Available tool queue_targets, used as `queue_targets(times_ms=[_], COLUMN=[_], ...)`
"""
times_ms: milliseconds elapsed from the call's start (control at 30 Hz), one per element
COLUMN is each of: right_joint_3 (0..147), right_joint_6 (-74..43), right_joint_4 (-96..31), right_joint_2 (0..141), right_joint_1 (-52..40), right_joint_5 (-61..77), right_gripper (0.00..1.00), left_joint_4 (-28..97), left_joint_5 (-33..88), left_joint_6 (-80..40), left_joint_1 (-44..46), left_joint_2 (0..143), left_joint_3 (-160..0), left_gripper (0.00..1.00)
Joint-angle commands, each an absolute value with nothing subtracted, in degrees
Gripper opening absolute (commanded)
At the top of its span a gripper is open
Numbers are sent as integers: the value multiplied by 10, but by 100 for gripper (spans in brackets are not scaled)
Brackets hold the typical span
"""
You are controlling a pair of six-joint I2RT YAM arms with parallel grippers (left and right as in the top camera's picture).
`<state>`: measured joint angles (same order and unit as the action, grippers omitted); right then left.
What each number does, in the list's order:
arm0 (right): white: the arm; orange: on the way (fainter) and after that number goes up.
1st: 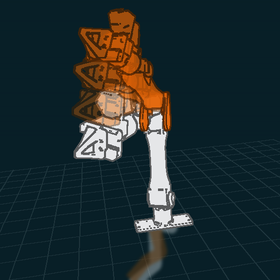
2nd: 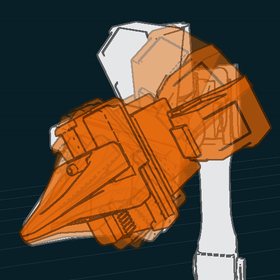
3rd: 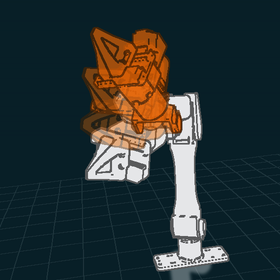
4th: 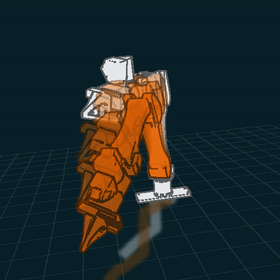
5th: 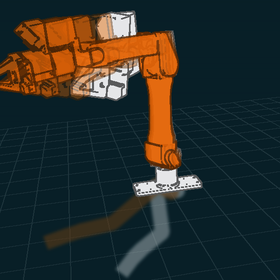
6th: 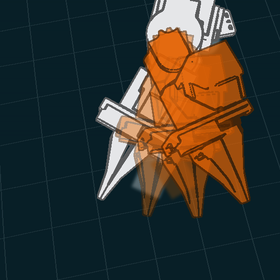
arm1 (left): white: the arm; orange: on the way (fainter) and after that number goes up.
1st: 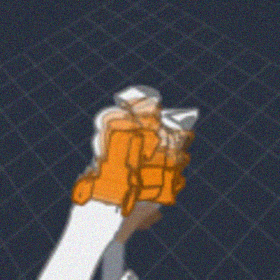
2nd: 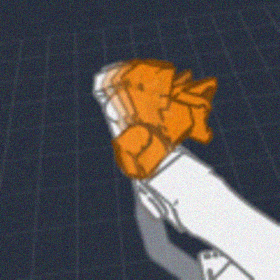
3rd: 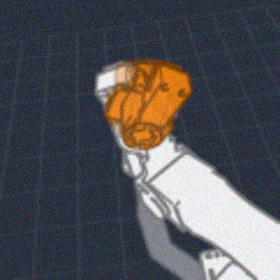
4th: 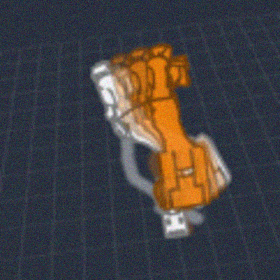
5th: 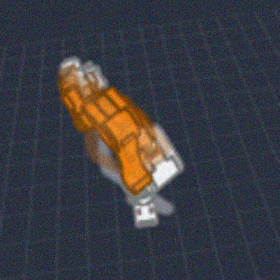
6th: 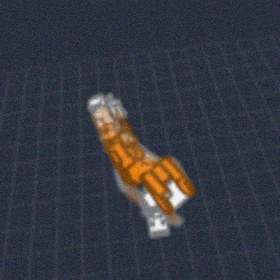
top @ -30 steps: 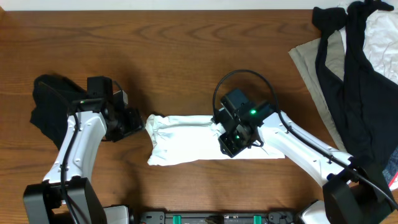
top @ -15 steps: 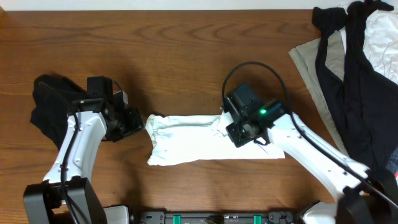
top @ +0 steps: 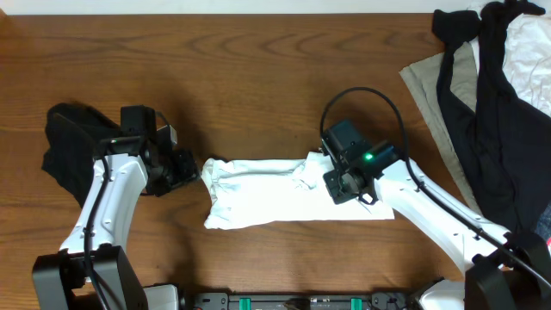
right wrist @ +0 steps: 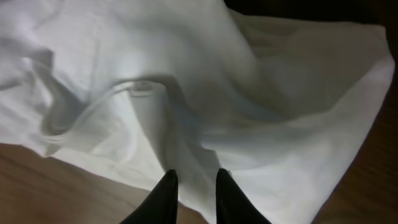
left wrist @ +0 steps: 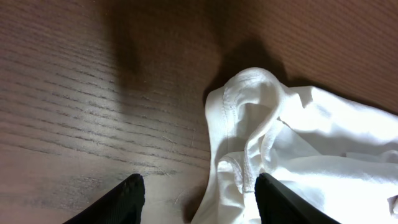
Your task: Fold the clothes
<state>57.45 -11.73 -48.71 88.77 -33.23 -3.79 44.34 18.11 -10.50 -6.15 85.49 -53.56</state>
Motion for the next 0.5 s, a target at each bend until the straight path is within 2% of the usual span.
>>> queue_targets(times_ms=[0,133,467], right_joint_3=[562,552,537], right_joint_6=[-151,-183,-181], right_joint_4=[-484,-478,-446], right_joint_2=[893,893,912], right_joint_1=[-326,-326,-327], right_joint_5=[-80,-107,-74], right_gripper=[20,20,17], left_joint_4=[444,444,443], left_joint_5=[188,188,188], left_joint_6=[-103,-103,-103], left_joint_1=[-60,-60,-60], left_joint_2=[854,854,854], left_joint_3=[-537,-537,-535], left_gripper=[59,59,59])
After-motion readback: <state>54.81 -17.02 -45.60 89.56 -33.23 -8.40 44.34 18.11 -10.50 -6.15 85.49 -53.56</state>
